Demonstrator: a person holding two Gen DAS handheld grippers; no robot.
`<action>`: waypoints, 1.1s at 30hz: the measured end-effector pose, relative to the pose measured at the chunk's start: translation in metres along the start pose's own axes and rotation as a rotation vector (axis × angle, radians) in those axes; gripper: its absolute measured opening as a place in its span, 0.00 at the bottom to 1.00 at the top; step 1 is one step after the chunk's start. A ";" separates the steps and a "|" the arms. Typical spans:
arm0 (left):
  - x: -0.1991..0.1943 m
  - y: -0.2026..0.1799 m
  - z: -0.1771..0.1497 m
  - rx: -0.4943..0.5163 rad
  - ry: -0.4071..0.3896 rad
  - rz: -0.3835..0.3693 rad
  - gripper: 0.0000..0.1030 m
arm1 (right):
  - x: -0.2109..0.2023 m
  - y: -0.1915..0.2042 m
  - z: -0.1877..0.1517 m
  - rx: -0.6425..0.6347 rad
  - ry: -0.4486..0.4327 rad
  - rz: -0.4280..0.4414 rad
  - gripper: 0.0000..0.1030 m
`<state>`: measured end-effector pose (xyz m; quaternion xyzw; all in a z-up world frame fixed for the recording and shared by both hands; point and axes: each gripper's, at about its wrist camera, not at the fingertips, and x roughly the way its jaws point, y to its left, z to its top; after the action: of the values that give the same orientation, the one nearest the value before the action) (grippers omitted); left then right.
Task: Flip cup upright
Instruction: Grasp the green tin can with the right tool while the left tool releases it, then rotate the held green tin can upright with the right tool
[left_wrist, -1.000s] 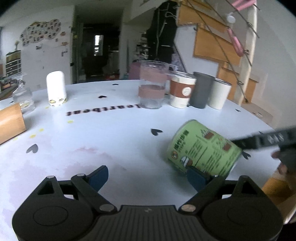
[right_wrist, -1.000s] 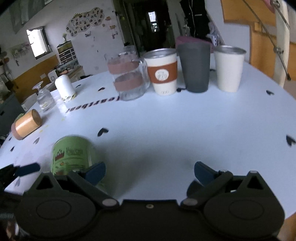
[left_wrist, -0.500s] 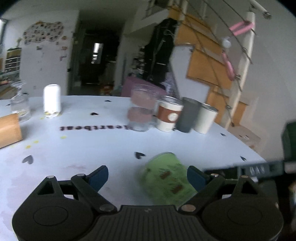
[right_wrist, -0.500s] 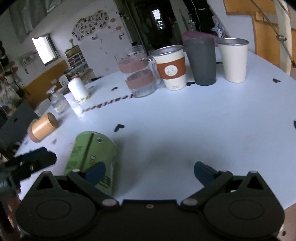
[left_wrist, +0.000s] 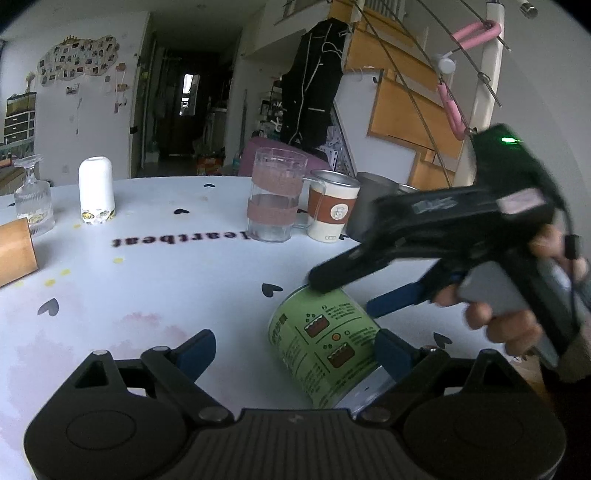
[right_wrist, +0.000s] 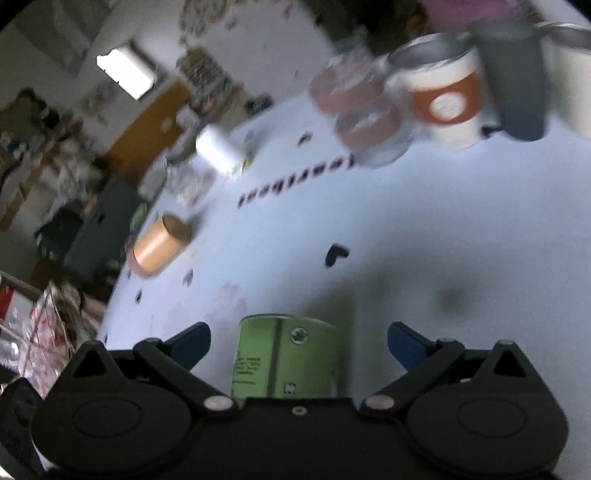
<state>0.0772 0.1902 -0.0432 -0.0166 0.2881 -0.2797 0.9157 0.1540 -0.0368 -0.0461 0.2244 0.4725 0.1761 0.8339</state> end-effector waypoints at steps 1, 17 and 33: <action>0.000 0.000 0.000 0.000 0.000 0.000 0.90 | 0.009 0.002 0.003 -0.009 0.041 0.002 1.00; -0.002 -0.006 -0.002 0.049 -0.005 -0.026 0.90 | 0.025 0.011 0.014 -0.106 0.202 0.015 0.75; 0.008 -0.021 -0.007 0.089 0.021 -0.048 0.93 | -0.069 0.010 -0.008 -0.357 -0.169 -0.353 0.74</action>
<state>0.0685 0.1688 -0.0491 0.0201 0.2844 -0.3145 0.9054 0.1120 -0.0617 0.0049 0.0018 0.3946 0.0890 0.9145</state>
